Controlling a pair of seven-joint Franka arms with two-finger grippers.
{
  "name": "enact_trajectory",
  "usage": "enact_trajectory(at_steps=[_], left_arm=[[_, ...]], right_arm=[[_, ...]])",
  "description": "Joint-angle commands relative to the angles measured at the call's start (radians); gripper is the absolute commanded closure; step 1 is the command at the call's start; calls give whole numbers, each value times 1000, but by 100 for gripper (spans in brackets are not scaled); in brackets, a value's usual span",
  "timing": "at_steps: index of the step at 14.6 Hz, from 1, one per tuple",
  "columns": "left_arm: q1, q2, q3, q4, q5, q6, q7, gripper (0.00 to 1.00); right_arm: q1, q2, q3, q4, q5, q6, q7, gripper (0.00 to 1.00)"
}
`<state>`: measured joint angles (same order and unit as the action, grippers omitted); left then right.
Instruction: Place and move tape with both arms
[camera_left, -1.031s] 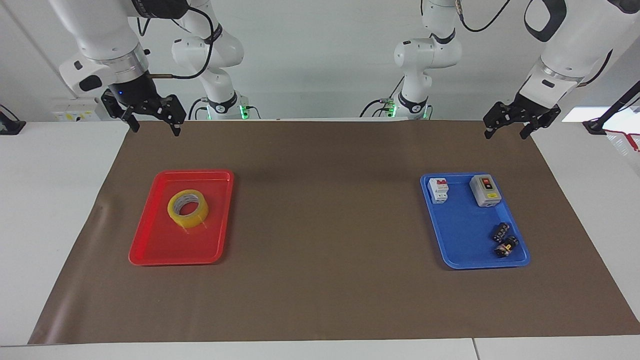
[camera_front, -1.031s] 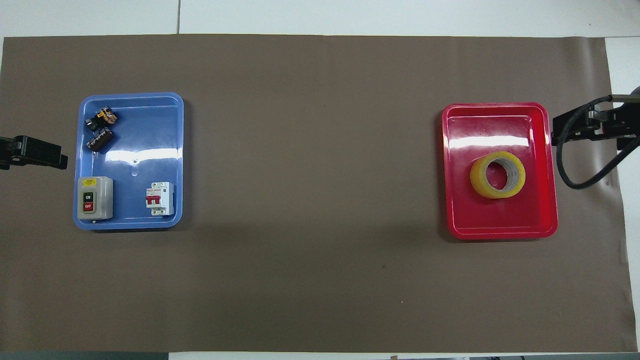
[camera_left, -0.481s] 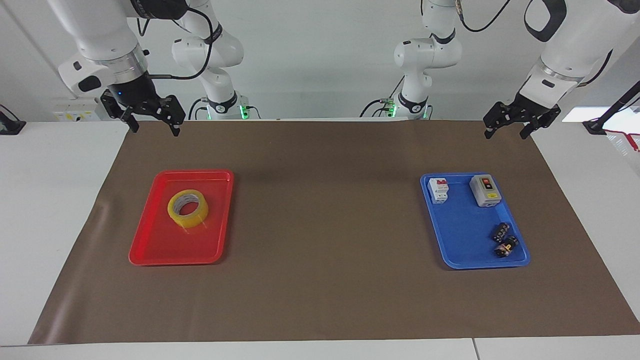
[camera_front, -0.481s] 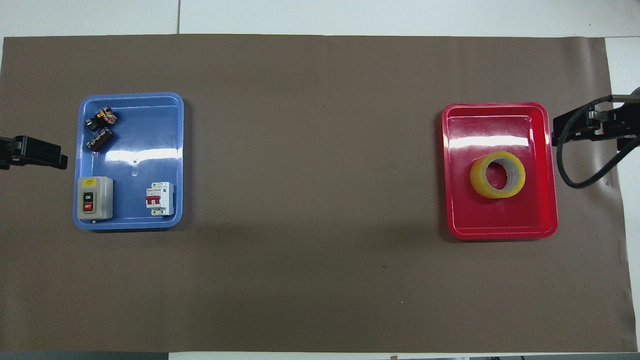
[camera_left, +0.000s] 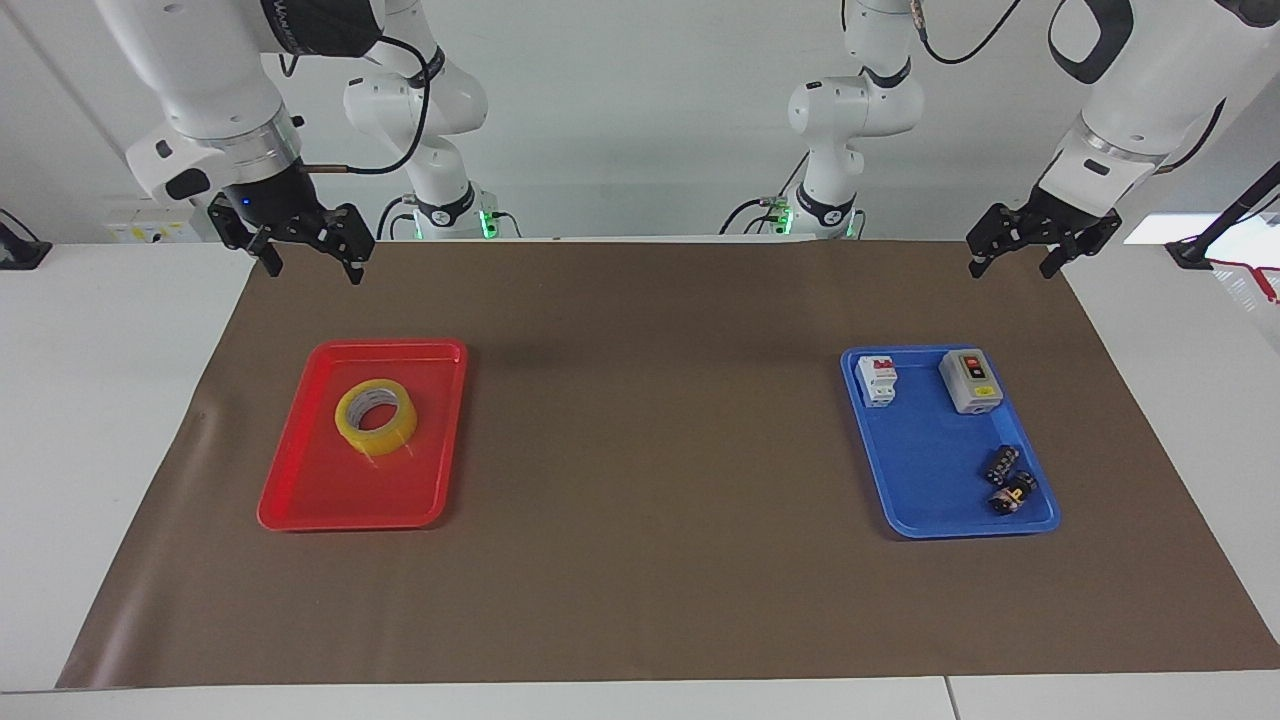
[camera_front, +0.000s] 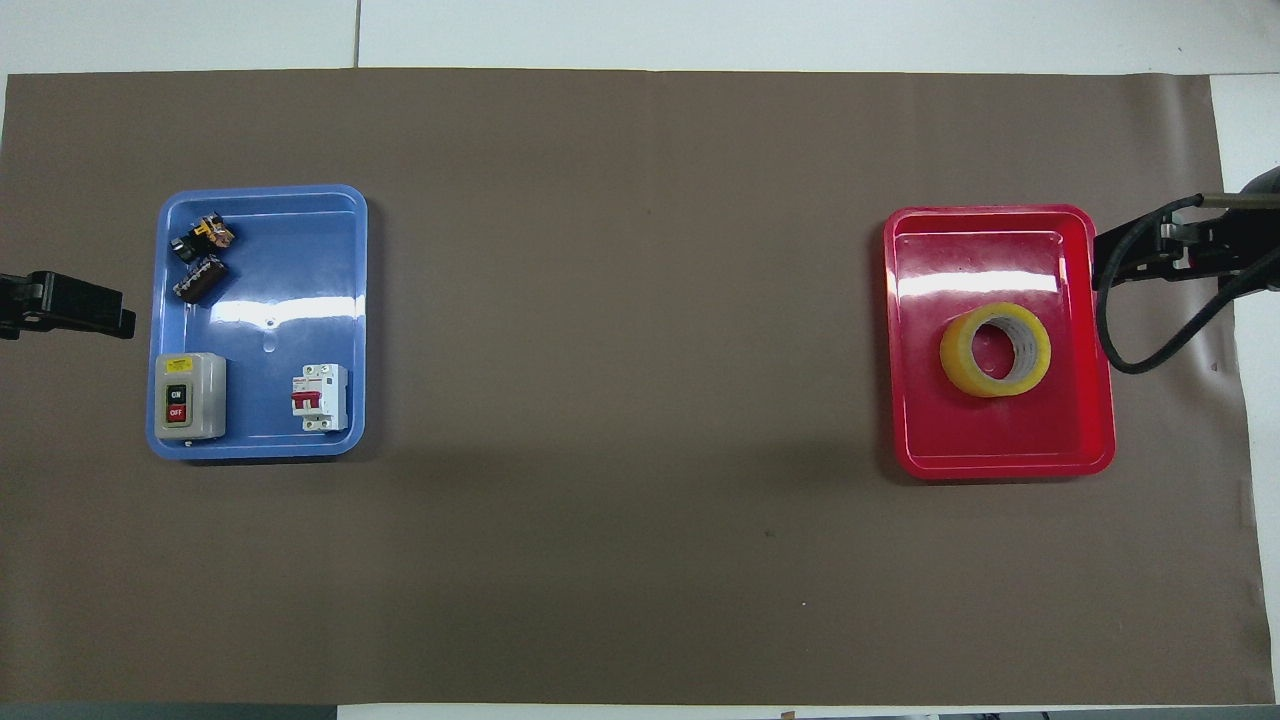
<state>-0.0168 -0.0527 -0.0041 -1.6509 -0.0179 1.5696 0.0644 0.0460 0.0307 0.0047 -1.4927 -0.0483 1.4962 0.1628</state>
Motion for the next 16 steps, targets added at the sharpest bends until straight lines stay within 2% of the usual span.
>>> enact_trajectory(at_steps=[1,16], left_arm=[[9,-12,-5,-10,19,-5,-3,0],[9,-12,-5,-10,19,-5,-3,0]], right_arm=[[-12,-26,3,-32,13,12,-22,0],[-38,-38,3,-38,16,-19,-71,0]])
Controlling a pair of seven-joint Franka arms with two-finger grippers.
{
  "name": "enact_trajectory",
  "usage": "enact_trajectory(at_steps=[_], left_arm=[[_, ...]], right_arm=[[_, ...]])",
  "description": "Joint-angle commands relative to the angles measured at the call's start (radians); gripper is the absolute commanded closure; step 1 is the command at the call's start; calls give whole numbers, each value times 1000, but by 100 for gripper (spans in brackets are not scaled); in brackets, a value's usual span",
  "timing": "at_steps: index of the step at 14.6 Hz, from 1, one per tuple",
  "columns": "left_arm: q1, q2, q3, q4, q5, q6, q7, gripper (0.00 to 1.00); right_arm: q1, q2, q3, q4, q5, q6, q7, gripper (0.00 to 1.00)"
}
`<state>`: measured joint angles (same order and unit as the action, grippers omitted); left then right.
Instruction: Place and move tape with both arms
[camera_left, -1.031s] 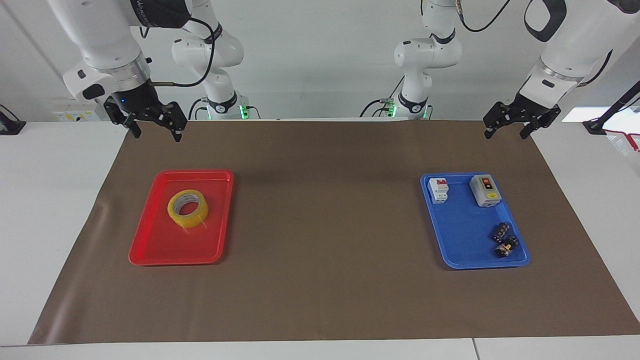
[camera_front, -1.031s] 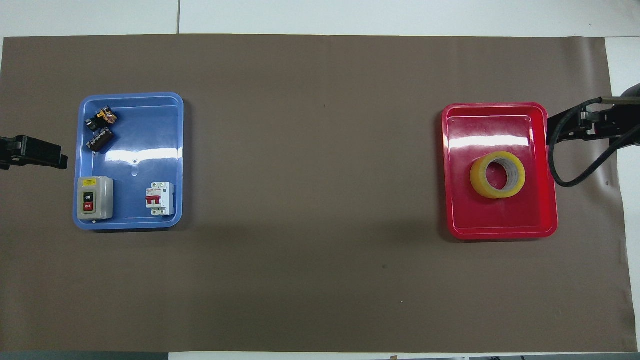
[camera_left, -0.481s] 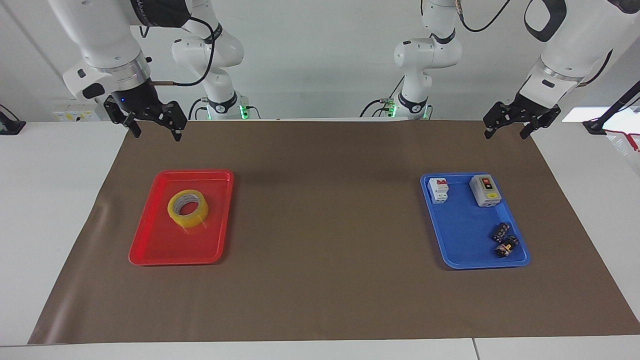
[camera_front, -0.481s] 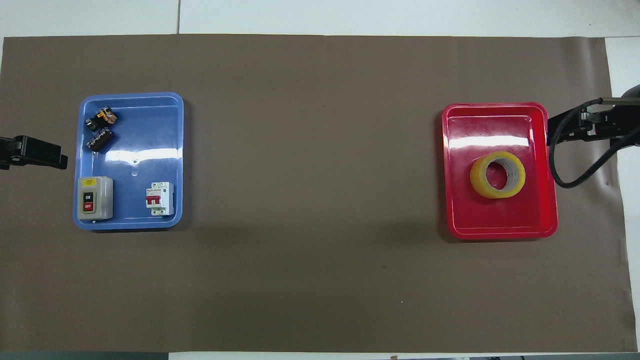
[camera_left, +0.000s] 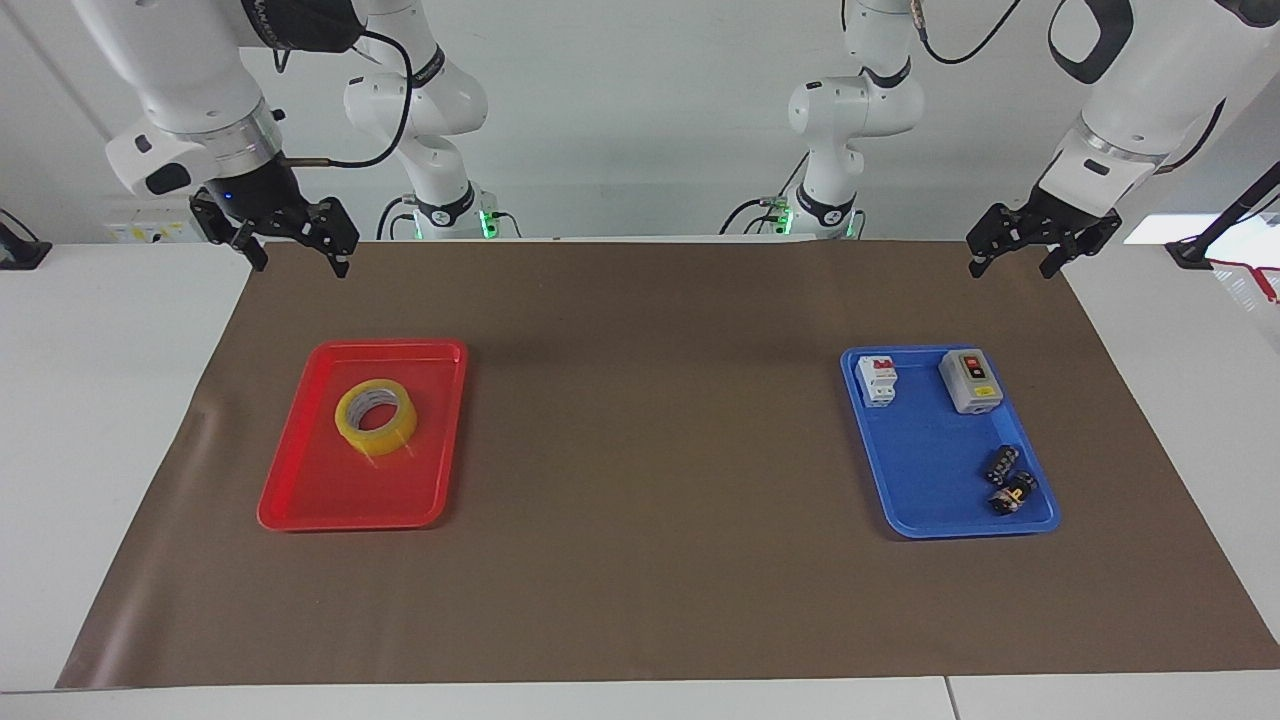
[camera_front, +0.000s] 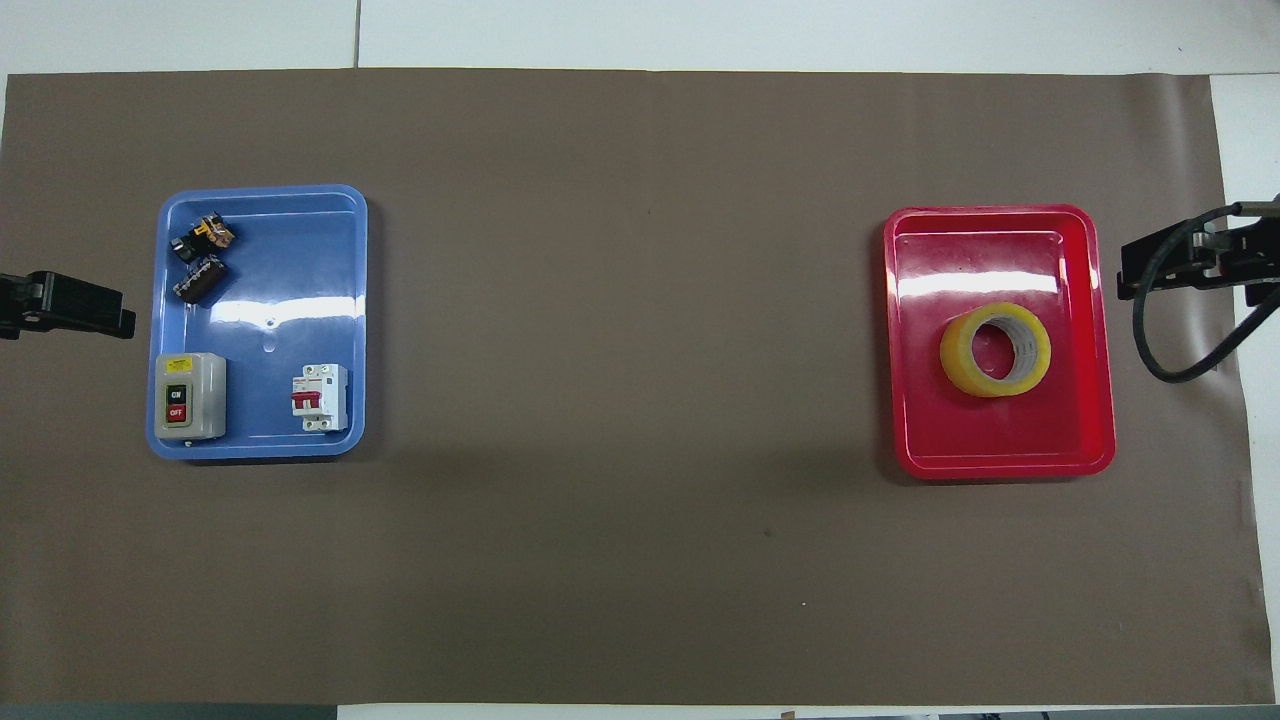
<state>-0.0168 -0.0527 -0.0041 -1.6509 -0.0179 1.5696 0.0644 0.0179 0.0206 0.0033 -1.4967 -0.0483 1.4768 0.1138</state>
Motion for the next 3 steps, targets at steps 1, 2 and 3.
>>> enact_trajectory(at_steps=[1,2,3], left_arm=[[9,-12,-5,-10,19,-5,-3,0],[9,-12,-5,-10,19,-5,-3,0],[9,-12,-5,-10,19,-5,-3,0]], right_arm=[[-10,-28,4,-36,16,2,-19,0],[-9,-30,4,-36,16,2,-17,0],[-9,-30,4,-36,16,2,-17,0]])
